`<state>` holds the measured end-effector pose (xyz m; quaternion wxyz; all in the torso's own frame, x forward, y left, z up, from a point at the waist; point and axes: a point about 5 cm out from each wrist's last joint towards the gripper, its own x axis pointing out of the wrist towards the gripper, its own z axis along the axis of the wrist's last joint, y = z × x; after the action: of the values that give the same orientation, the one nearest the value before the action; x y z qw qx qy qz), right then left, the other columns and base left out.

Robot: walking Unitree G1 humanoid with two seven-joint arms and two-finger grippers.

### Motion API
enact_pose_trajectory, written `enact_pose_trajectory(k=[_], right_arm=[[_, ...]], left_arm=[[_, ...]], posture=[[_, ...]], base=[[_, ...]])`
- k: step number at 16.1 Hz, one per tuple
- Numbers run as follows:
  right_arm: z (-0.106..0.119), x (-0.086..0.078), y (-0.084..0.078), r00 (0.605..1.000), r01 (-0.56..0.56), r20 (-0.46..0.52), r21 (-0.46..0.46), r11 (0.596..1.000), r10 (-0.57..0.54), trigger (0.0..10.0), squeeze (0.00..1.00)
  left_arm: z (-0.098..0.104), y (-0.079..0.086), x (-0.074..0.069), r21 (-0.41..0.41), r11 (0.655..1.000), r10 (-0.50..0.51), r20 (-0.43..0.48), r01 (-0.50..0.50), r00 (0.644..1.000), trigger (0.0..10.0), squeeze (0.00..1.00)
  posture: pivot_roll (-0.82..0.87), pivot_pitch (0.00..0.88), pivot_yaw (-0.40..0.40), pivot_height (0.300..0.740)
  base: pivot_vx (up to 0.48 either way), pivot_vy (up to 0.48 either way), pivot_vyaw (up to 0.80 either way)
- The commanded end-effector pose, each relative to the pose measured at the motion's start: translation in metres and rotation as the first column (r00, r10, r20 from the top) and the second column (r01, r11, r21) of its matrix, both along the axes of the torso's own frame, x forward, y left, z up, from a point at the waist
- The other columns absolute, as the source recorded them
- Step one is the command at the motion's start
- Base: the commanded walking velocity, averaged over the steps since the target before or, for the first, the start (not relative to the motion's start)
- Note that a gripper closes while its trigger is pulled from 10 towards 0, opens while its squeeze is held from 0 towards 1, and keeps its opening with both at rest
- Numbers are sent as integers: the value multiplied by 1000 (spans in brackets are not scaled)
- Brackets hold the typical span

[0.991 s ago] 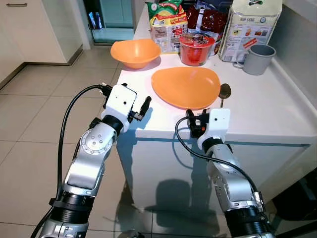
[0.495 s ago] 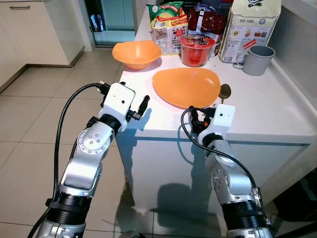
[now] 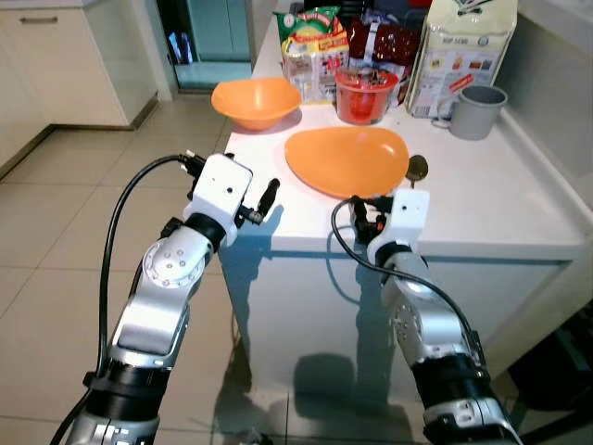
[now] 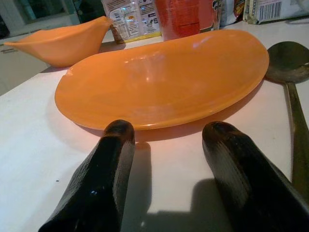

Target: Setting the table

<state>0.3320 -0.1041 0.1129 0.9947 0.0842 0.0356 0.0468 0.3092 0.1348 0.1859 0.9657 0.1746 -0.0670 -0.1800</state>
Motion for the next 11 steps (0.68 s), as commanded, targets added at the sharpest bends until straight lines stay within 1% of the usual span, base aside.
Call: enact_pose_trajectory(k=[1,2,3,5,6,7,11], right_arm=[[-18,-3,-4,997,22,-78,-20,1000,-24,10000,0],[-18,-1,-1,997,20,-74,-18,1000,-21,10000,0],[-16,1,-1,997,38,-69,37,999,-36,10000,0],[-9,5,-8,993,104,-67,178,978,-94,10000,0],[-3,5,-10,994,112,-40,177,978,-106,10000,0],[2,5,-12,994,111,-13,138,984,-110,10000,0],[-1,2,-9,997,79,-12,85,993,-78,10000,0]], left_arm=[[2,1,-1,4,1000,7,2,-7,1000,10000,0],[2,1,-1,4,1000,6,3,-6,1000,10000,0],[3,1,-1,5,1000,7,4,-7,1000,10000,0],[3,3,-1,7,1000,12,5,-12,1000,10000,0],[3,4,-2,7,1000,14,4,-14,1000,10000,0],[2,4,-2,8,1000,16,3,-16,1000,10000,0],[2,3,-2,6,1000,17,1,-17,1000,10000,0]], posture=[[148,0,61,740],[150,0,62,740],[150,0,62,740],[156,0,61,740],[156,0,61,740],[155,0,60,740],[151,0,56,740]], base=[[0,0,0],[0,0,0],[0,0,0],[0,0,0],[0,0,0],[0,0,0],[0,0,0]])
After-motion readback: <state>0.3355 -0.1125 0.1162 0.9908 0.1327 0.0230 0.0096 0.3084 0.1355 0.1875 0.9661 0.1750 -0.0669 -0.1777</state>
